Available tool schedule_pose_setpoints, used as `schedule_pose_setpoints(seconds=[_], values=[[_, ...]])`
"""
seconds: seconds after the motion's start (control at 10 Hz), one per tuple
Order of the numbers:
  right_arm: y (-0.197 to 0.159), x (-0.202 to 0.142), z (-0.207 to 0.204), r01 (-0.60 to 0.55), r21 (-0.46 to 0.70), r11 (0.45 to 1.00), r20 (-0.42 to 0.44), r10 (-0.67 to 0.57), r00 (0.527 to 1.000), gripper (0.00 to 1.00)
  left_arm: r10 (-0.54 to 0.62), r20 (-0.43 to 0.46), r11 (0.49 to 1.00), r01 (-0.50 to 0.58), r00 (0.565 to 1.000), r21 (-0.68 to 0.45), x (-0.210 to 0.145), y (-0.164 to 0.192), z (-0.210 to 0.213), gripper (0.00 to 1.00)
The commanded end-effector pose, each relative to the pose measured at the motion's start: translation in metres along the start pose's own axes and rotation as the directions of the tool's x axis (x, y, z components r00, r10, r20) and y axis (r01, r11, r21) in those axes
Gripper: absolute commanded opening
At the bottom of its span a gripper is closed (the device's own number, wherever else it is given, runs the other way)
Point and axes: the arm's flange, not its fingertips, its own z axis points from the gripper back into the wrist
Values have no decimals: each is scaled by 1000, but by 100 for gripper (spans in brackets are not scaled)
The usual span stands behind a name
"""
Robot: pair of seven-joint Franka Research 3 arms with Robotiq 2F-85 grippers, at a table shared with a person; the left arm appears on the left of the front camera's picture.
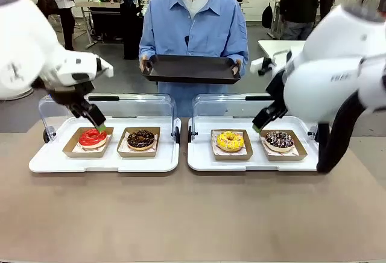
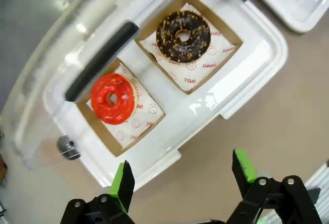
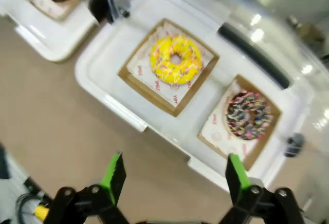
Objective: Provide the desired donut to the person.
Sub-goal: Pick up and lift the Paper togo box containing the Donut pointed at by the person.
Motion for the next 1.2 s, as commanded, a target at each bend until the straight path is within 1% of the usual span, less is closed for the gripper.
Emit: schedule_pose_setpoints(seconds=[0.0, 0.2, 0.3, 0.4, 0.5, 1.0, 1.1], values=[[-3, 24, 42, -23, 5, 1000, -58, 23, 998, 100, -15, -17, 1000, 15, 1000, 12, 25, -5, 44, 100], [2, 35, 77, -28, -32, 999, -71, 26, 997, 100, 8, 12, 999, -9, 1000, 53, 26, -17, 84, 100], [5, 38, 86, -26, -44, 999, -68, 23, 997, 100, 4, 25, 998, -6, 1000, 67, 27, -18, 98, 100], [8, 37, 85, -46, -63, 997, -77, 41, 996, 100, -4, 48, 997, 0, 999, 78, 23, -19, 104, 100], [5, 38, 88, -30, -2, 1000, -49, 30, 998, 100, -22, 30, 999, 21, 999, 25, 31, -17, 96, 100], [6, 40, 91, -35, -8, 999, -52, 34, 998, 100, -24, 27, 999, 23, 999, 27, 30, -19, 96, 100], [-16, 31, 90, -92, 116, 989, -1, 92, 996, 100, -35, 78, 989, 46, 996, -139, 26, 0, 106, 100]])
